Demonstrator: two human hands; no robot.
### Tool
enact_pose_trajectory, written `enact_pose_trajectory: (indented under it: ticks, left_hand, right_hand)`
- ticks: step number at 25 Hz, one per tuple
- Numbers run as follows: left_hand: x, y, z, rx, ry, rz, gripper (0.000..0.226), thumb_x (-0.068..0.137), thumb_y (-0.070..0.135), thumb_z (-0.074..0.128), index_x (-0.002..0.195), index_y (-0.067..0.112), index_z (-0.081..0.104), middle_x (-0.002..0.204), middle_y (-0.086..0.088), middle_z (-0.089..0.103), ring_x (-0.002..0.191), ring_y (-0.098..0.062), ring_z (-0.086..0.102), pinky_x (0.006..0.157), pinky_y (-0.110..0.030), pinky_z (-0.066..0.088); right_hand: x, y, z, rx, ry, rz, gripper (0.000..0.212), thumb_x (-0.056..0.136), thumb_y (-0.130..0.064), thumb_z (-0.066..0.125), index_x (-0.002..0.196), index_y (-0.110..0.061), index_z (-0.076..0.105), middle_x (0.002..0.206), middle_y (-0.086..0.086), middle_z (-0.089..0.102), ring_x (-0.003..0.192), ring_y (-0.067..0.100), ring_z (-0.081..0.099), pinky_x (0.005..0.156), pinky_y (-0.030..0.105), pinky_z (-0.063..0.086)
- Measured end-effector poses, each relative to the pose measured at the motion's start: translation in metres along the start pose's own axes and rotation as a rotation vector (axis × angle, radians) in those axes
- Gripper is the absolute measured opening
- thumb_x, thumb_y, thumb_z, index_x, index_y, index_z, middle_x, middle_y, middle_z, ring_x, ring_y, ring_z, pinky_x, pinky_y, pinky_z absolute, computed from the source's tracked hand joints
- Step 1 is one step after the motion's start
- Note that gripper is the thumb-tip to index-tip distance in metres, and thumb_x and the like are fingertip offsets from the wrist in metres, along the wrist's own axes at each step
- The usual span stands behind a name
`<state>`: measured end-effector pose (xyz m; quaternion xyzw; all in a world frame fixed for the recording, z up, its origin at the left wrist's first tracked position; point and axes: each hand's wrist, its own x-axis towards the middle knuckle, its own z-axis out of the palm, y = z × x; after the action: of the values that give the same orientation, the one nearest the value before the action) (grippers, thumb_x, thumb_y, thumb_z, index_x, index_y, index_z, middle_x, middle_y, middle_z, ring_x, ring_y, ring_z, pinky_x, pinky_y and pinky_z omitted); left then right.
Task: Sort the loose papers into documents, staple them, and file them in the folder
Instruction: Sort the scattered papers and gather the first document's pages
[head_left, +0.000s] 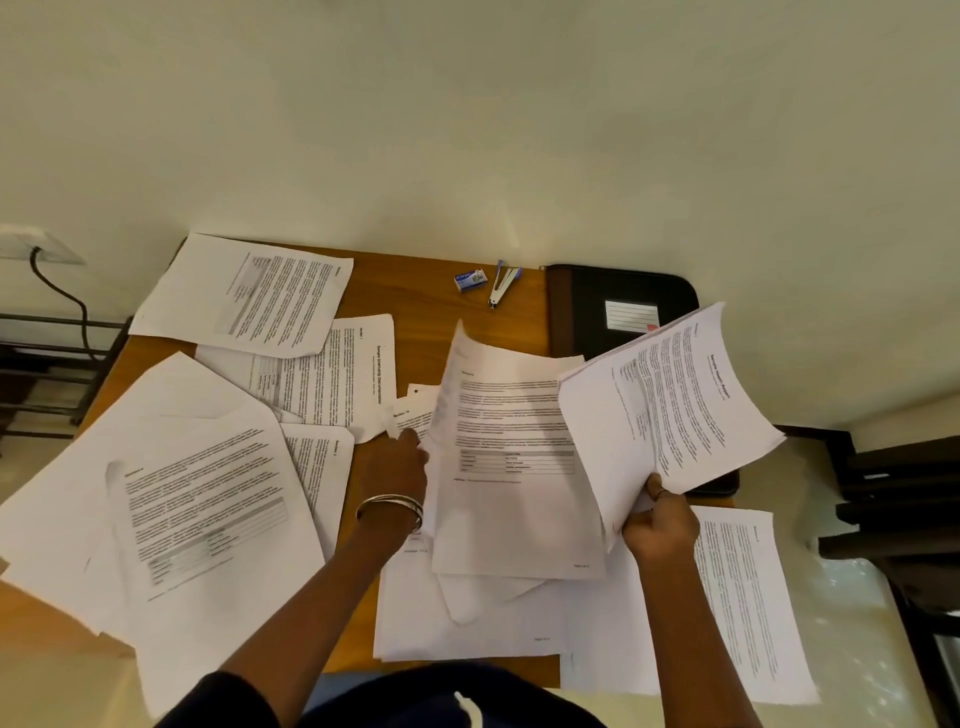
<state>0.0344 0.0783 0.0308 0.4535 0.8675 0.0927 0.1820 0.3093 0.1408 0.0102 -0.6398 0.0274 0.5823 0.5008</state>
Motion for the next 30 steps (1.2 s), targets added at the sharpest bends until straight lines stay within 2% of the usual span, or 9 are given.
enact_pose_trajectory:
  ticks: [4, 6, 8, 10, 15, 17, 22, 26, 30]
  left_hand:
    - [-0.018, 0.025, 0.027, -0.658, -0.192, -0.213, 0.028, 0.09, 0.014, 0.057, 0.118, 0.013, 0.056, 0.113, -0.002, 0.057, 0.101, -0.026, 0.055, 0.083, -0.028, 0.042]
    - [-0.027, 0.028, 0.049, -0.735, -0.359, -0.244, 0.025, 0.087, 0.011, 0.056, 0.109, 0.02, 0.061, 0.111, -0.003, 0.063, 0.103, -0.03, 0.058, 0.089, -0.036, 0.049]
    - [-0.033, 0.031, 0.06, -0.735, -0.566, -0.214, 0.028, 0.087, 0.005, 0.05, 0.109, 0.02, 0.059, 0.108, -0.01, 0.064, 0.098, -0.035, 0.061, 0.078, -0.047, 0.056]
    - [-0.034, 0.032, 0.057, -0.584, -0.633, -0.142, 0.023, 0.092, 0.011, 0.049, 0.113, 0.014, 0.057, 0.108, -0.013, 0.064, 0.096, -0.034, 0.062, 0.075, -0.043, 0.057]
    - [-0.024, 0.009, 0.054, -0.093, -0.173, -0.383, 0.063, 0.081, 0.042, 0.064, 0.128, 0.011, 0.036, 0.126, -0.015, 0.045, 0.116, -0.032, 0.047, 0.095, -0.038, 0.045]
    - [-0.021, -0.002, 0.057, -0.183, -0.17, -0.468, 0.074, 0.078, 0.042, 0.069, 0.131, 0.007, 0.031, 0.128, -0.016, 0.046, 0.119, -0.034, 0.047, 0.1, -0.04, 0.043]
    - [-0.019, -0.008, 0.06, -0.602, -0.088, -0.462, 0.056, 0.081, 0.024, 0.07, 0.125, 0.007, 0.04, 0.119, -0.015, 0.057, 0.105, -0.031, 0.058, 0.089, -0.035, 0.047]
    - [-0.023, 0.003, 0.043, -0.689, 0.024, -0.233, 0.03, 0.089, 0.021, 0.061, 0.116, 0.01, 0.054, 0.118, -0.012, 0.062, 0.102, -0.029, 0.062, 0.088, -0.034, 0.051]
    - [-0.024, 0.033, 0.029, -0.691, 0.056, 0.014, 0.024, 0.092, 0.018, 0.054, 0.115, 0.01, 0.058, 0.116, -0.009, 0.064, 0.103, -0.027, 0.061, 0.094, -0.032, 0.048]
  right_hand:
    - [0.005, -0.008, -0.006, -0.032, 0.004, -0.024, 0.02, 0.081, -0.013, 0.069, 0.096, -0.026, 0.065, 0.106, -0.002, 0.066, 0.101, 0.017, 0.058, 0.096, 0.039, 0.047]
    - [0.006, -0.012, -0.007, -0.055, 0.017, -0.054, 0.014, 0.088, -0.014, 0.063, 0.094, -0.027, 0.064, 0.104, -0.005, 0.066, 0.102, 0.017, 0.058, 0.096, 0.037, 0.047]
    - [0.004, -0.018, -0.007, -0.096, 0.039, -0.108, 0.014, 0.089, -0.015, 0.062, 0.091, -0.029, 0.063, 0.101, -0.008, 0.065, 0.102, 0.016, 0.057, 0.094, 0.034, 0.047]
    - [0.003, -0.021, -0.004, -0.117, 0.046, -0.147, 0.019, 0.088, -0.012, 0.064, 0.091, -0.03, 0.065, 0.102, -0.009, 0.065, 0.102, 0.015, 0.057, 0.092, 0.03, 0.048]
    - [-0.002, -0.017, 0.009, -0.151, -0.015, -0.146, 0.022, 0.09, -0.011, 0.063, 0.098, -0.031, 0.064, 0.113, -0.006, 0.065, 0.104, 0.016, 0.058, 0.08, 0.031, 0.051]
    - [-0.005, -0.01, 0.014, -0.167, -0.044, -0.149, 0.023, 0.091, -0.011, 0.061, 0.103, -0.03, 0.063, 0.116, -0.004, 0.064, 0.107, 0.017, 0.057, 0.08, 0.033, 0.051]
    - [-0.004, 0.012, 0.024, -0.239, -0.088, -0.112, 0.022, 0.091, -0.009, 0.06, 0.1, -0.028, 0.064, 0.103, -0.006, 0.064, 0.107, 0.017, 0.056, 0.088, 0.032, 0.044]
    - [0.002, 0.017, 0.022, -0.26, -0.105, -0.134, 0.028, 0.093, -0.008, 0.058, 0.117, -0.022, 0.06, 0.105, -0.004, 0.063, 0.103, 0.016, 0.056, 0.093, 0.035, 0.043]
    - [0.005, 0.018, 0.018, -0.208, -0.099, -0.088, 0.026, 0.092, -0.006, 0.059, 0.106, -0.027, 0.065, 0.119, 0.0, 0.064, 0.109, 0.019, 0.058, 0.1, 0.041, 0.044]
